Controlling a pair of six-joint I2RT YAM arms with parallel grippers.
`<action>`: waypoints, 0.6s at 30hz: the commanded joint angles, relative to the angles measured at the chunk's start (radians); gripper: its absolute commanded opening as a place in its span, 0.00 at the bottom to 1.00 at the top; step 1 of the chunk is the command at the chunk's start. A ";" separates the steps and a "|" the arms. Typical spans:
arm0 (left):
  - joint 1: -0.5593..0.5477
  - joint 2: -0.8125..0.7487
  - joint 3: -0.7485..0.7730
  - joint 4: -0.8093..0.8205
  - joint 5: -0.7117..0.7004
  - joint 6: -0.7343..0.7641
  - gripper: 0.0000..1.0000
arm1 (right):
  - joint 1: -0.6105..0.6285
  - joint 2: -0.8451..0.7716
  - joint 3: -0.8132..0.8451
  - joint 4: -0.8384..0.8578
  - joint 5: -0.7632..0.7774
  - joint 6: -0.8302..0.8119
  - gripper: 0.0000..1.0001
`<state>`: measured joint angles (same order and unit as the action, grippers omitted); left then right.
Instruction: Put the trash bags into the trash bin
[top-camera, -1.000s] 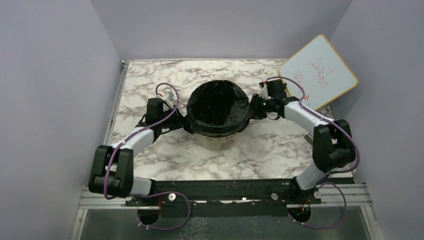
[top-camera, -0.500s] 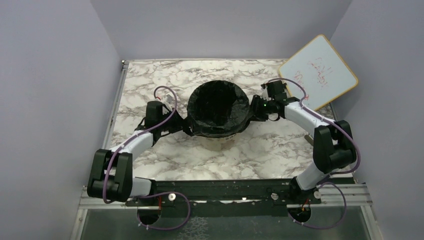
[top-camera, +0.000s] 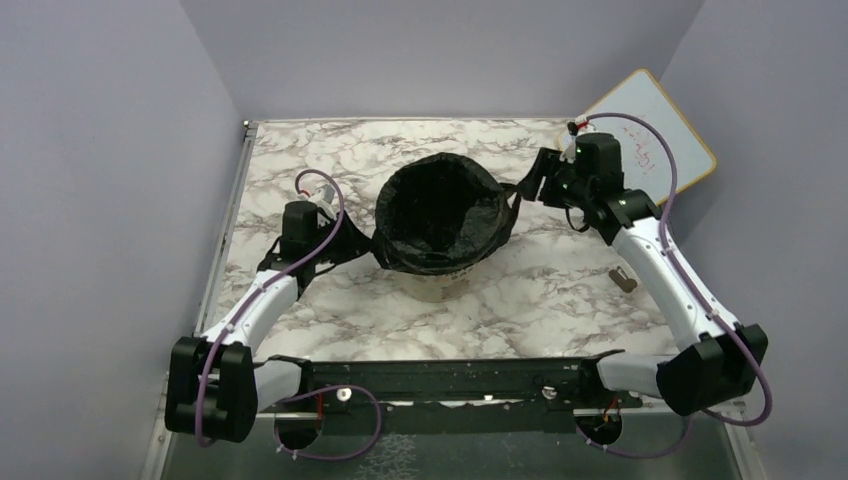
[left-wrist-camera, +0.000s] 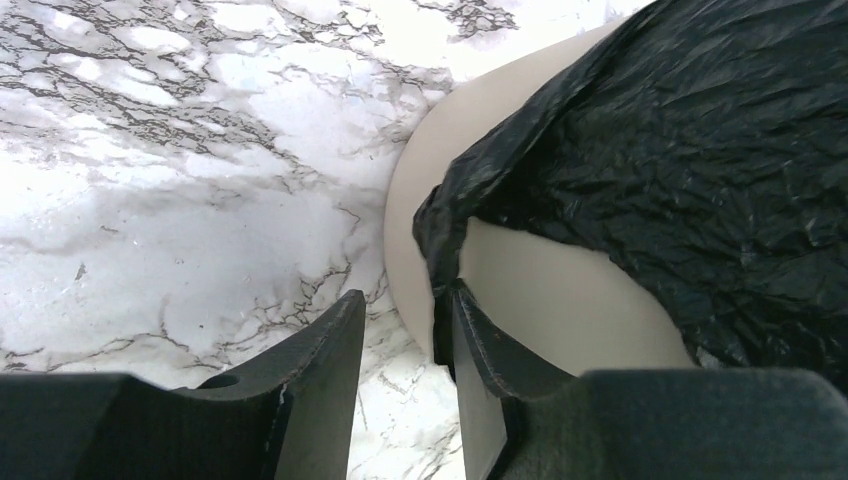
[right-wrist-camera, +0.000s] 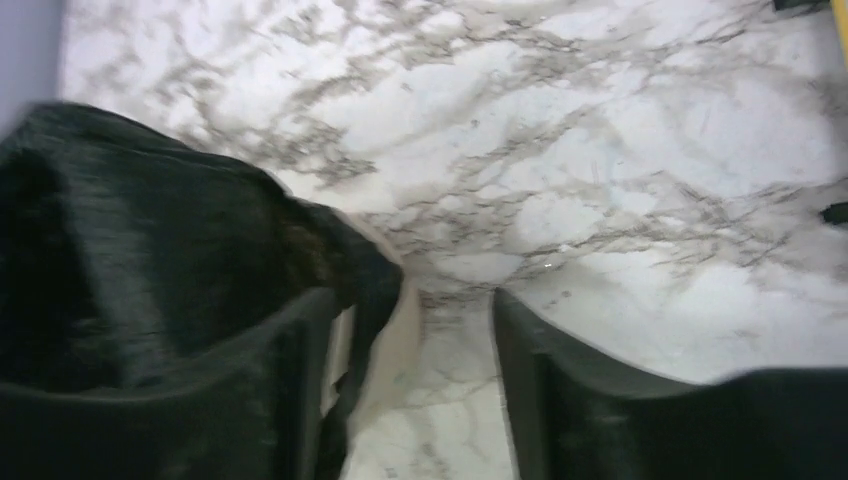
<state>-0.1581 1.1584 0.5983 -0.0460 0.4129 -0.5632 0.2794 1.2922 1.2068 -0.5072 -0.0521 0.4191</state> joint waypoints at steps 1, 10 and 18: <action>0.006 -0.049 0.011 -0.018 -0.033 0.010 0.40 | -0.002 -0.094 0.005 0.048 -0.052 -0.036 0.73; 0.006 -0.055 0.014 -0.025 -0.005 0.003 0.42 | -0.003 -0.022 -0.052 -0.008 -0.064 0.063 0.79; 0.006 -0.085 0.011 -0.053 -0.004 0.006 0.42 | -0.003 0.134 -0.239 0.186 -0.344 0.152 0.72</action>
<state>-0.1581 1.1004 0.5983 -0.0849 0.4068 -0.5636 0.2790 1.3544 1.0218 -0.4213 -0.2016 0.5148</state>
